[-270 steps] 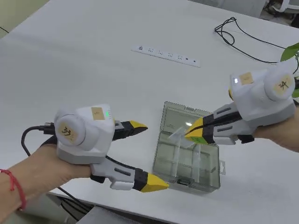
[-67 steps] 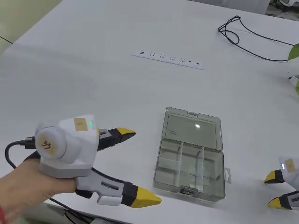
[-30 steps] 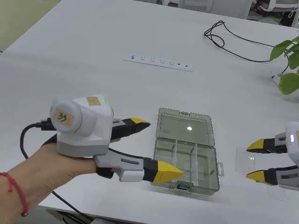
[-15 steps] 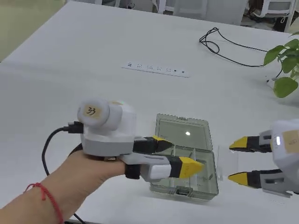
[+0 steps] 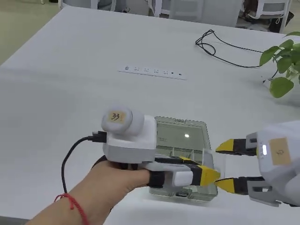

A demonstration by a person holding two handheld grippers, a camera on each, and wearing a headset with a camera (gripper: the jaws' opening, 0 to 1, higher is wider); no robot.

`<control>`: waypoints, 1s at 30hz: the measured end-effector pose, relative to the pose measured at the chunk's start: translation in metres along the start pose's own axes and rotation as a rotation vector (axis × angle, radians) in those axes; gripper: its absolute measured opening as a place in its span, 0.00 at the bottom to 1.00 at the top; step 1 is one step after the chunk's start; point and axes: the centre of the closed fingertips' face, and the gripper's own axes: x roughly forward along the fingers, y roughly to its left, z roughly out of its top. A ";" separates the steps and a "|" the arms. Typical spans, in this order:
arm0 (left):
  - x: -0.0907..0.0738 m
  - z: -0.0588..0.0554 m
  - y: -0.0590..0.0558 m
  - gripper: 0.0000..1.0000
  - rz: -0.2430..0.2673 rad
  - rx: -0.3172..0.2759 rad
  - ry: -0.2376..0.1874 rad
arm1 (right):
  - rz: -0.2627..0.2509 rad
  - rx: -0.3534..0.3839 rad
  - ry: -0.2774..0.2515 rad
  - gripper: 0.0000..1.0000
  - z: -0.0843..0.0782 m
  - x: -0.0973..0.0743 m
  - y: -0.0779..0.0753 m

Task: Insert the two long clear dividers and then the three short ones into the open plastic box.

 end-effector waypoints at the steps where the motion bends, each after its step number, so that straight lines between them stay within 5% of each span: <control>1: 0.001 -0.001 -0.001 0.21 -0.001 -0.004 0.001 | 0.000 -0.002 -0.001 0.33 0.001 0.000 0.000; 18: 0.003 -0.004 -0.006 0.00 -0.033 -0.052 -0.004 | -0.008 -0.026 0.016 0.33 0.001 0.000 0.003; 30: 0.003 -0.003 -0.006 0.00 -0.037 -0.107 -0.025 | -0.015 -0.052 0.023 0.33 0.000 0.000 0.002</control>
